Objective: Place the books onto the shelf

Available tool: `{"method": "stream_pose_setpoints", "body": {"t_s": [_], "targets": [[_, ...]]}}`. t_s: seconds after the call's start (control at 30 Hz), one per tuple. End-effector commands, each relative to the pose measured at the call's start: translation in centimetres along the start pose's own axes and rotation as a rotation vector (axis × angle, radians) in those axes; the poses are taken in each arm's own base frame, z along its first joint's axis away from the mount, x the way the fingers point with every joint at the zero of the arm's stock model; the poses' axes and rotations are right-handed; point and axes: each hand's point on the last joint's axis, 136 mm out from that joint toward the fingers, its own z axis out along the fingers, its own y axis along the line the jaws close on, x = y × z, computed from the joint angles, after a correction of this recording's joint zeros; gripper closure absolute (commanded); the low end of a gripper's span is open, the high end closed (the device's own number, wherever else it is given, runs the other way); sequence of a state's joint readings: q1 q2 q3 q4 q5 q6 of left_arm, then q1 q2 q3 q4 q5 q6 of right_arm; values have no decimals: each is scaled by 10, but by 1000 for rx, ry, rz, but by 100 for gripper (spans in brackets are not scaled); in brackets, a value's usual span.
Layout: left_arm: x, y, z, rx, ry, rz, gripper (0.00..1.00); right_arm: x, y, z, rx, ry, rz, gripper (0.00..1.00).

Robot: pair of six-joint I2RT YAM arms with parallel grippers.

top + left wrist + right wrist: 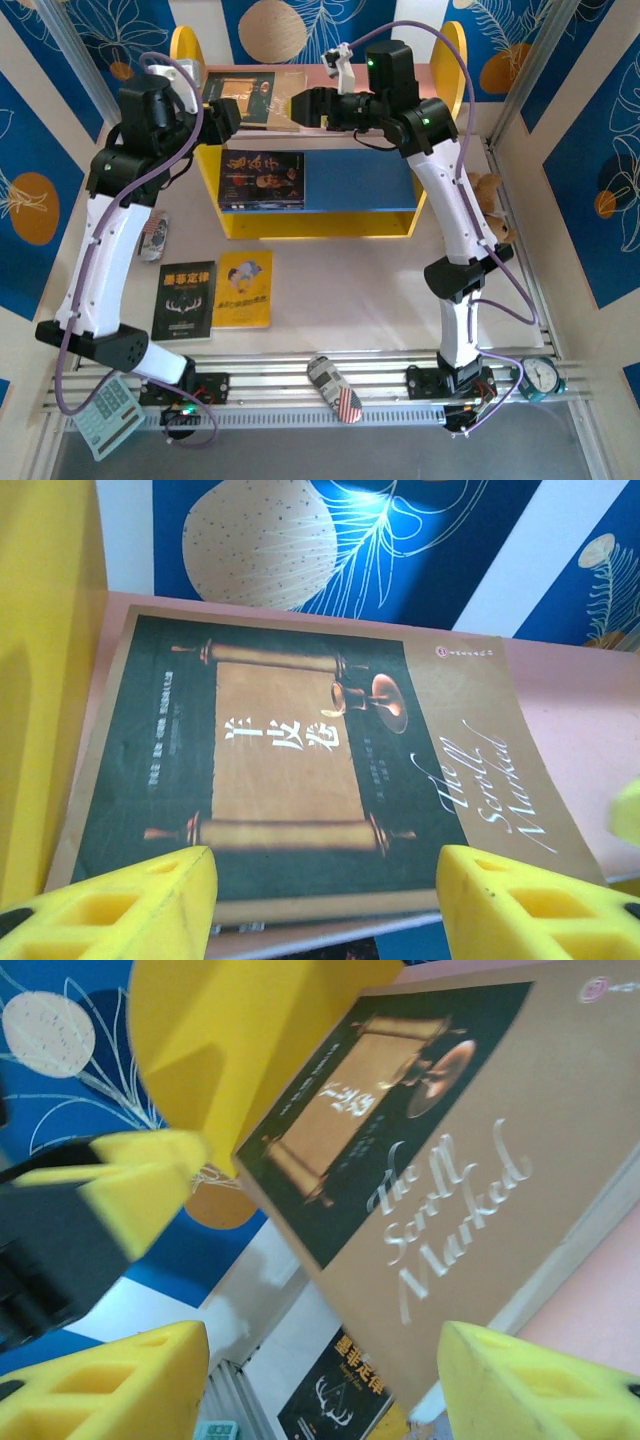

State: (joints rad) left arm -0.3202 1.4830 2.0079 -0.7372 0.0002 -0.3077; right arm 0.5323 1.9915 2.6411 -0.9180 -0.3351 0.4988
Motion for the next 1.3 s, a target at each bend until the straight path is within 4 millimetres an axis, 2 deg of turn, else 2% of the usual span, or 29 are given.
{"method": "stream_pose_setpoints", "body": {"t_s": [0.0,0.23,0.43,0.73,0.9,1.1,1.27], "targets": [[-15,-2,4,14,-32,53,39,7,13,-12,32,1,-56,37],[-13,4,15,-27,12,149,37,21,15,-8,99,18,-75,36],[-5,16,18,-89,61,225,34,25,11,-6,141,14,-70,35],[18,27,24,-142,175,229,34,32,4,-4,185,27,-64,33],[28,23,20,-133,221,202,35,33,1,-4,199,24,-61,32],[32,13,4,-98,236,162,35,30,1,-4,195,14,-62,31],[40,2,2,-69,265,159,37,28,2,-1,177,10,-59,30]]}}
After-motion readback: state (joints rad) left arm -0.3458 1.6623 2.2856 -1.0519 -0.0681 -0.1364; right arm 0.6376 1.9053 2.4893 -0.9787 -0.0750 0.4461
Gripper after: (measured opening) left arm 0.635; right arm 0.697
